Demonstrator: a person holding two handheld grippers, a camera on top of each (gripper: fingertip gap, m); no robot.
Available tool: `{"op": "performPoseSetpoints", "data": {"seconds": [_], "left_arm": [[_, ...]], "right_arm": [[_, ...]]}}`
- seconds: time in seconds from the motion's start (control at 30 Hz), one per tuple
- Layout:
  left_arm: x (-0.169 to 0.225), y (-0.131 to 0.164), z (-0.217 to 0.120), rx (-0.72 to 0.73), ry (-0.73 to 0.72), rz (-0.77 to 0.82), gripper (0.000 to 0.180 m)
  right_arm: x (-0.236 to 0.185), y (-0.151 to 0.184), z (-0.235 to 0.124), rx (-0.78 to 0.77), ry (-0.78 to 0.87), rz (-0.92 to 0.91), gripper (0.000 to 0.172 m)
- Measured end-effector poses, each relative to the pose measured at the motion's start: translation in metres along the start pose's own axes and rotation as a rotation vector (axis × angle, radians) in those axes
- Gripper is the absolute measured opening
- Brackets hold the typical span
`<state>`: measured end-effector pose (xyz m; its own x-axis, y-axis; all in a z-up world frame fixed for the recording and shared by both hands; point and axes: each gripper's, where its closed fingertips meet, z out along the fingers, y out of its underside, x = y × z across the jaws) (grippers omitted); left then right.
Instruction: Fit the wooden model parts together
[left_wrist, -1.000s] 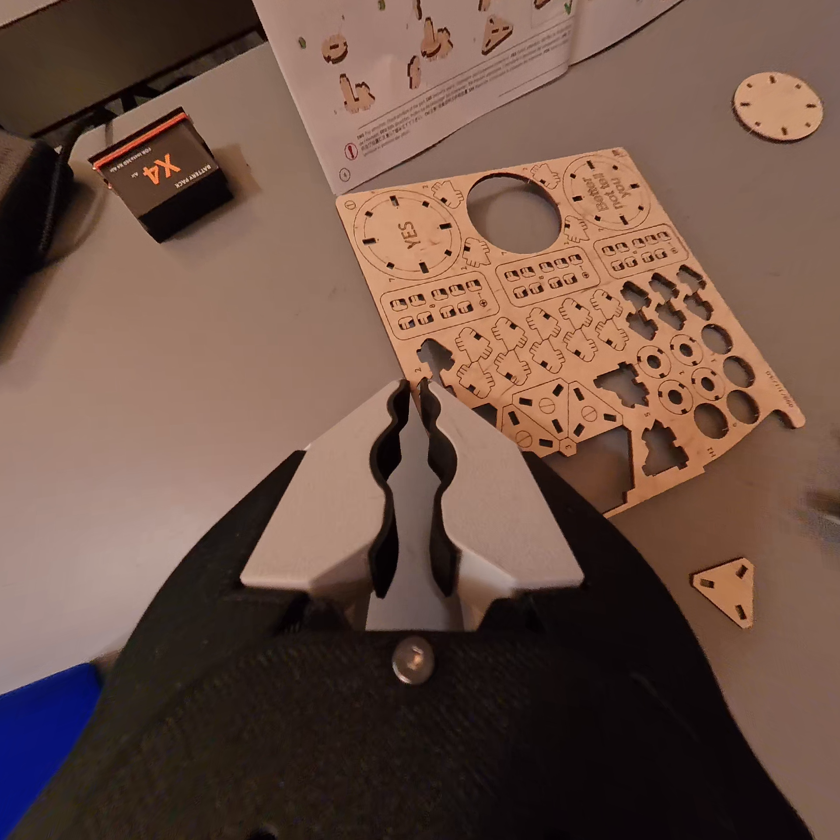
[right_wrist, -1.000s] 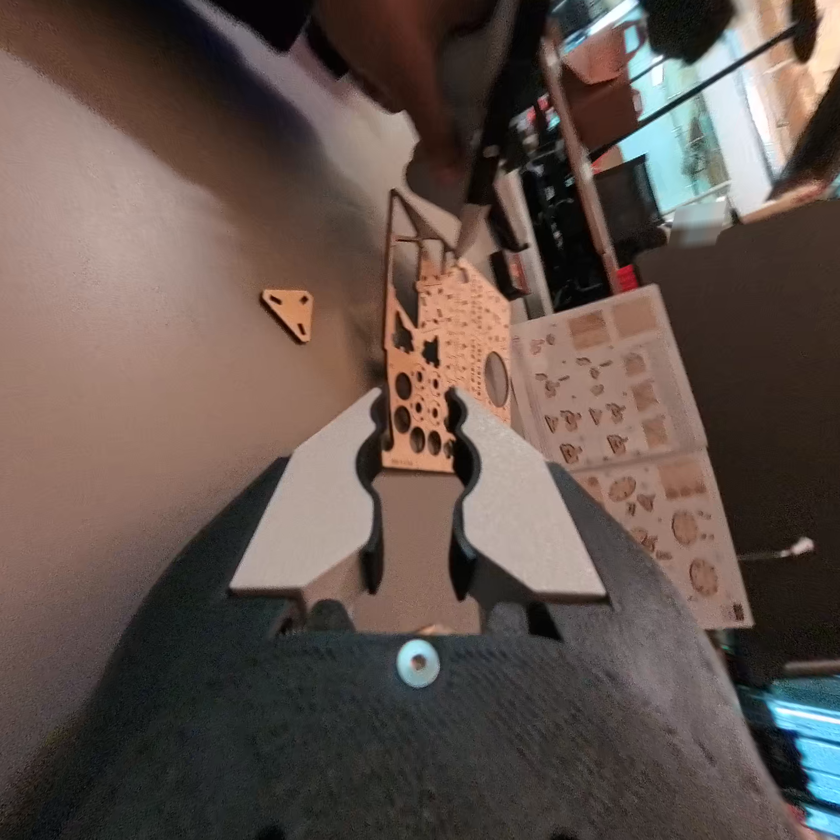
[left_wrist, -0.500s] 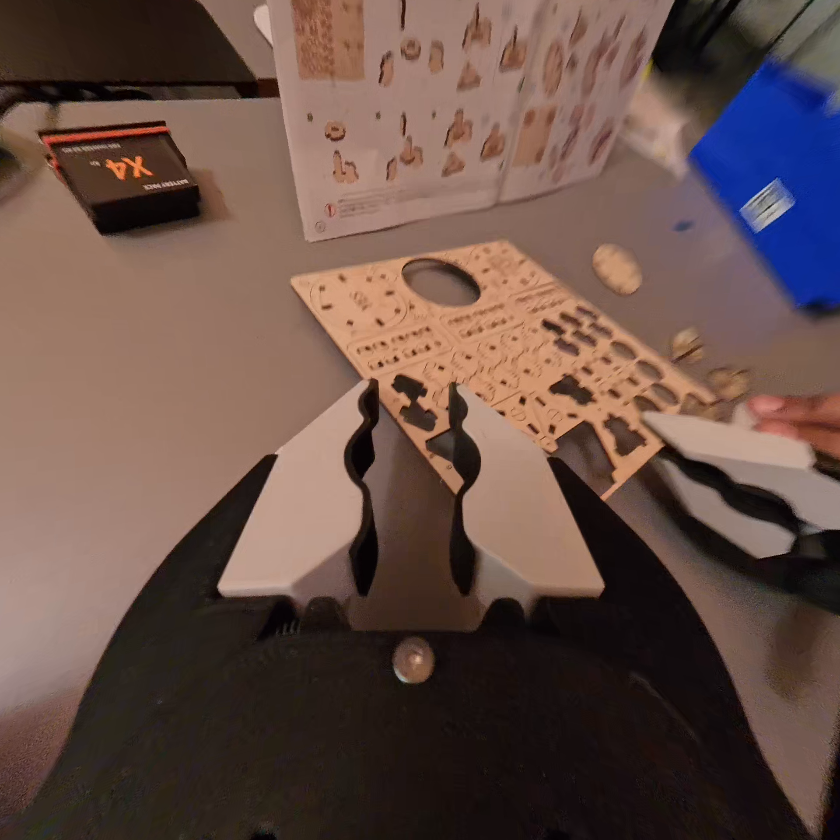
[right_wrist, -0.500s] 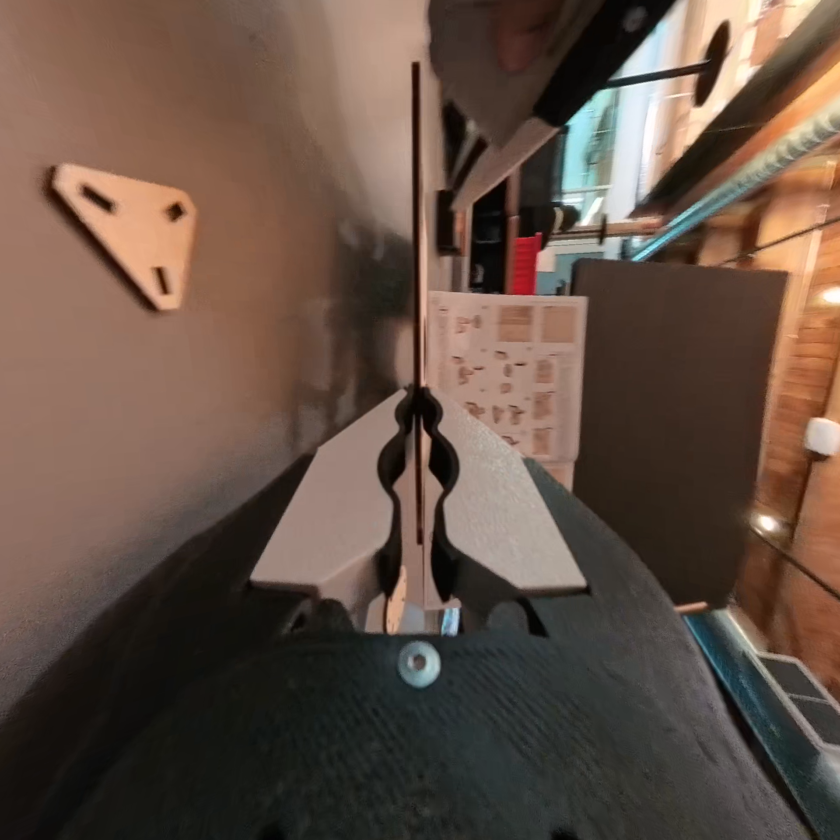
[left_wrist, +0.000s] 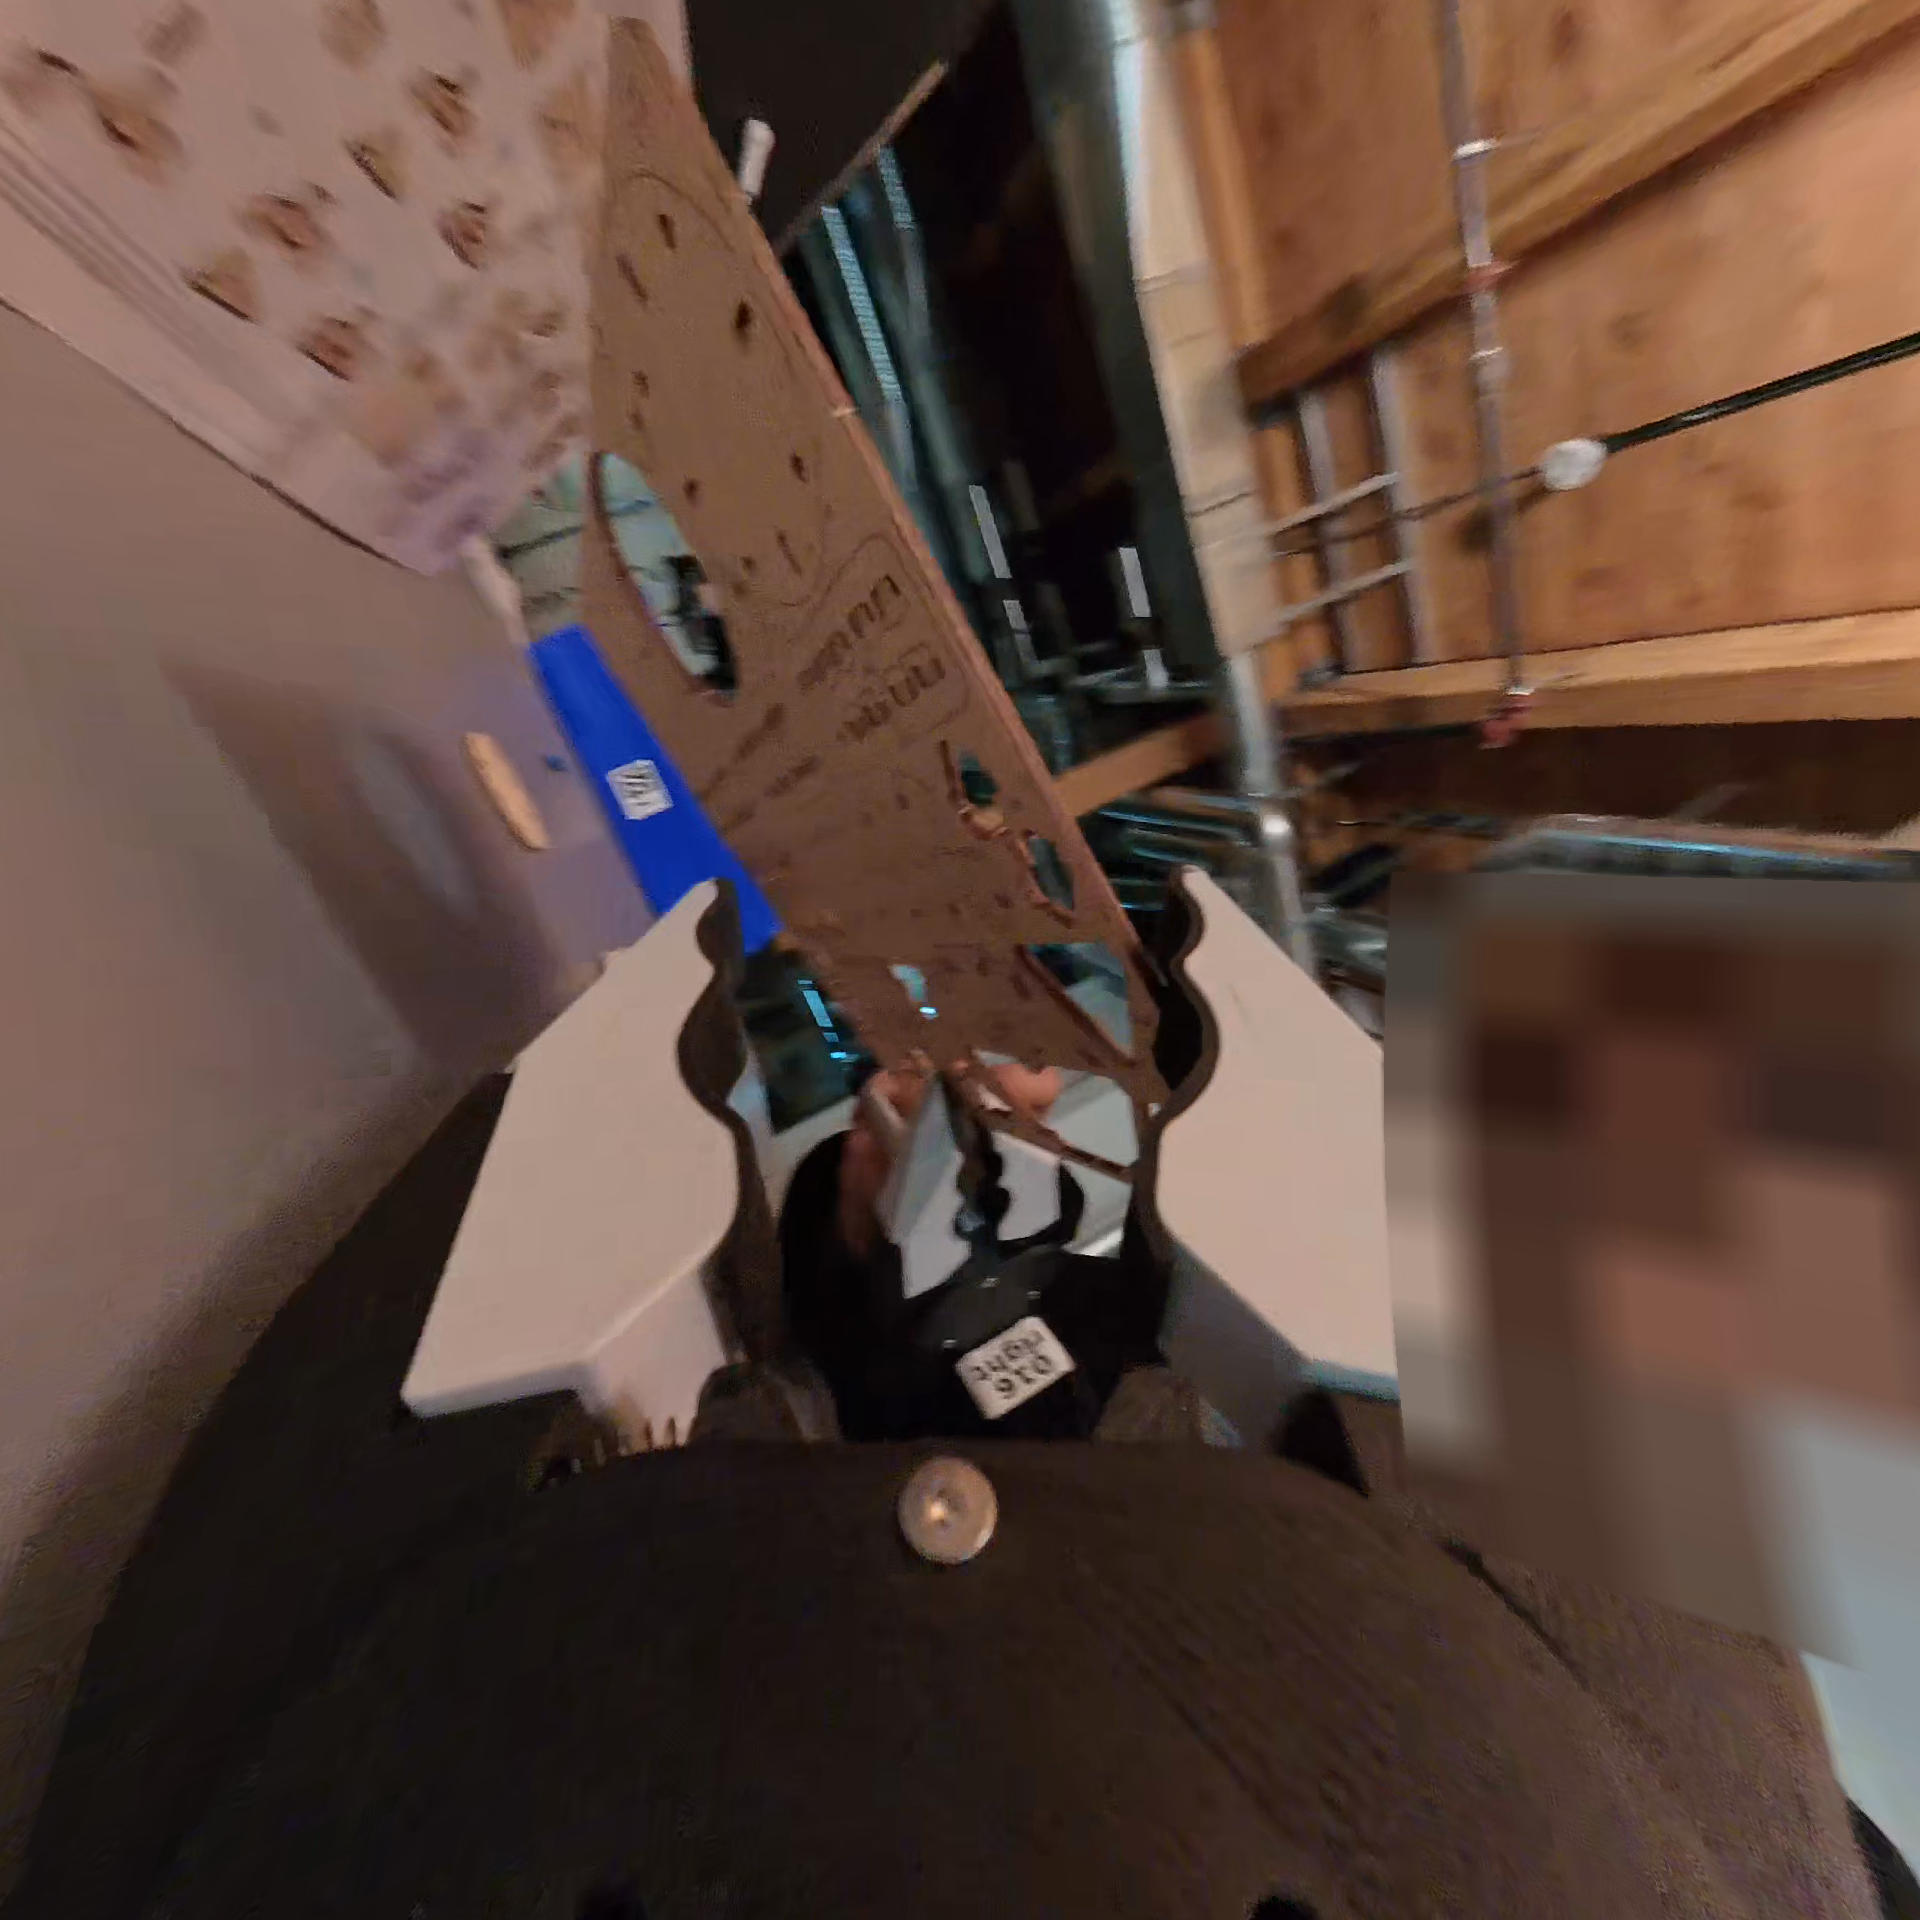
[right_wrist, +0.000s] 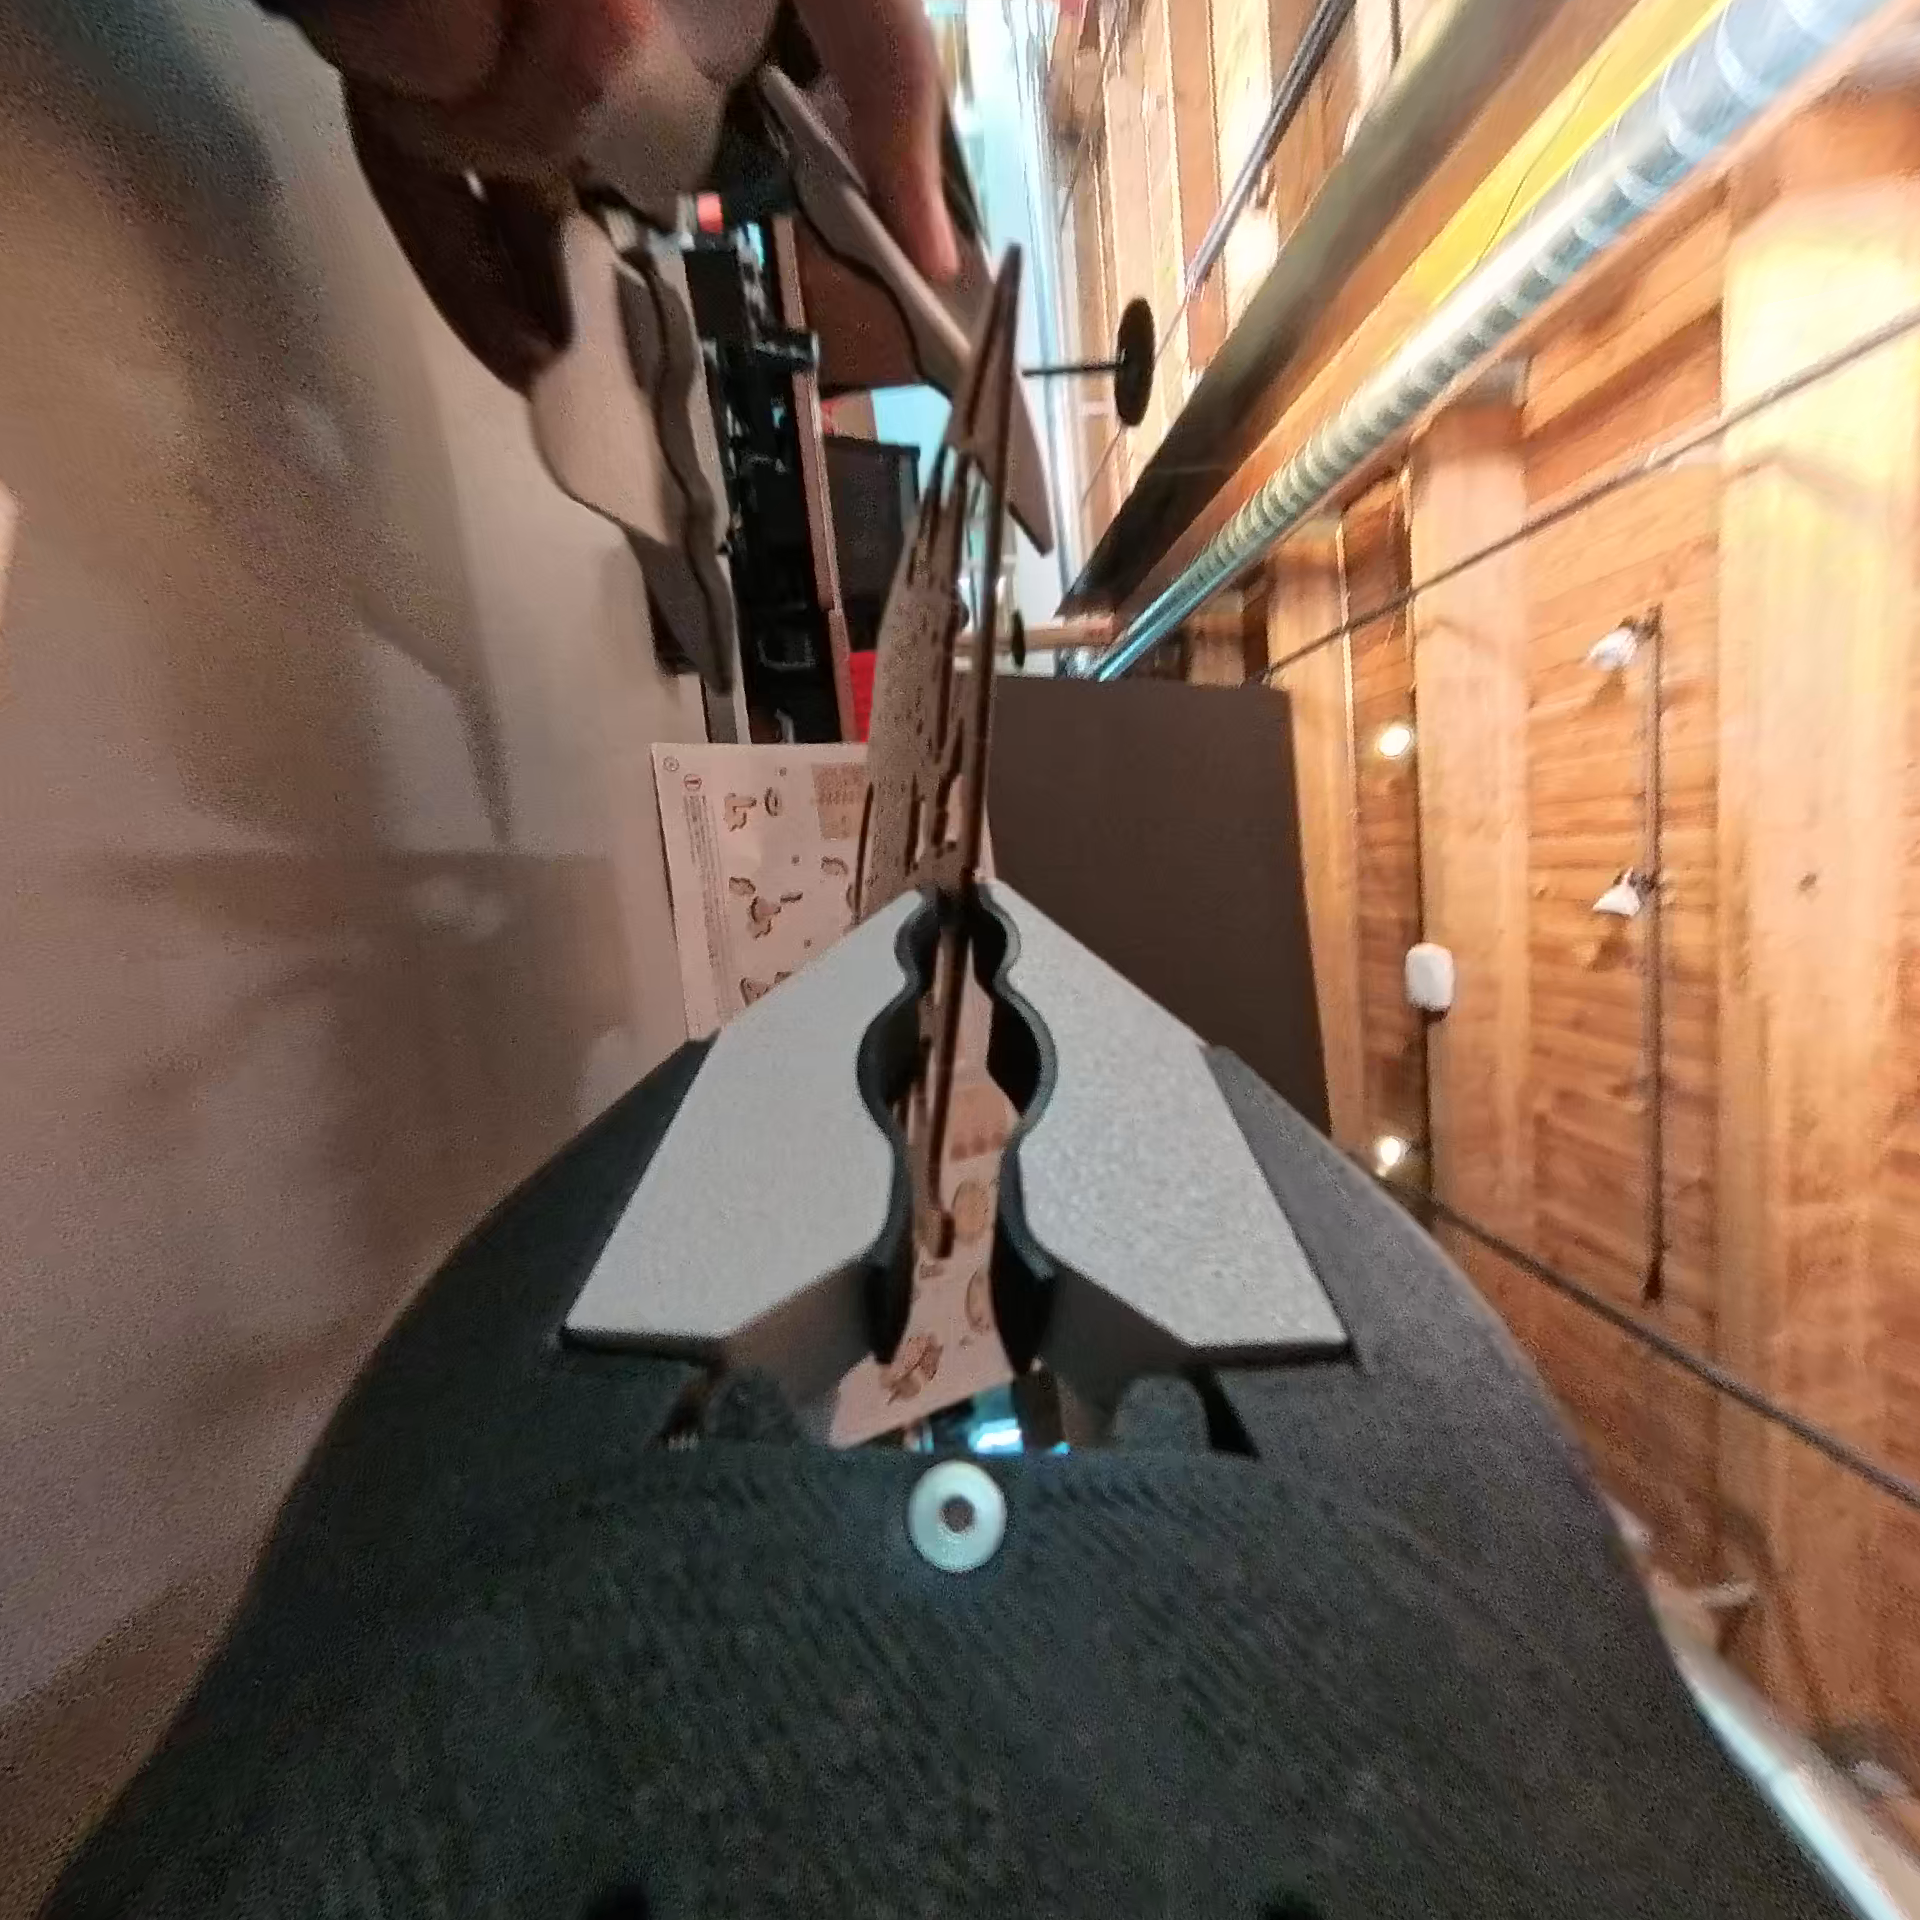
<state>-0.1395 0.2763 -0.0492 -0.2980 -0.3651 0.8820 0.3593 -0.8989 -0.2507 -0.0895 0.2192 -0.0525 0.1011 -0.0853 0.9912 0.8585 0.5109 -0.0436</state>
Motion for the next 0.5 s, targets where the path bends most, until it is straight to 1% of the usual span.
{"op": "performPoseSetpoints", "data": {"seconds": [0.03,0.07,0.1,0.13,0.23,0.27,0.33,0.4,0.47,0.5], "left_arm": [[0.004,0.001,0.0,-0.006,0.037,-0.009,0.075],[0.006,0.002,0.0,-0.014,0.053,-0.003,0.072],[0.009,0.002,-0.001,-0.021,0.067,0.012,0.065],[0.012,0.001,-0.002,-0.02,0.072,0.027,0.053],[0.013,0.001,-0.002,-0.031,0.036,0.086,0.03],[0.014,0.001,-0.002,-0.031,0.032,0.104,0.025],[0.017,0.001,0.0,-0.026,0.034,0.132,0.019],[0.016,0.001,0.002,-0.022,0.01,0.153,0.014],[0.016,0.0,0.003,-0.012,-0.005,0.183,0.01],[0.017,-0.001,0.002,-0.002,-0.004,0.191,0.008]], "right_arm": [[-0.003,-0.004,-0.002,0.032,-0.004,-0.024,0.004],[-0.005,-0.007,-0.003,0.054,-0.008,-0.036,0.004],[-0.007,-0.009,-0.005,0.064,-0.017,-0.048,0.004],[-0.01,-0.01,-0.006,0.079,-0.03,-0.065,0.004],[-0.011,-0.009,-0.008,0.111,-0.028,-0.1,0.005],[-0.011,-0.008,-0.009,0.116,-0.033,-0.095,0.004],[-0.009,-0.003,-0.009,0.114,-0.028,-0.056,0.001],[-0.005,0.002,-0.008,0.108,-0.024,0.022,0.001],[-0.002,0.007,-0.007,0.107,-0.04,0.143,0.003],[0.0,0.009,-0.007,0.111,-0.048,0.219,0.008]]}}
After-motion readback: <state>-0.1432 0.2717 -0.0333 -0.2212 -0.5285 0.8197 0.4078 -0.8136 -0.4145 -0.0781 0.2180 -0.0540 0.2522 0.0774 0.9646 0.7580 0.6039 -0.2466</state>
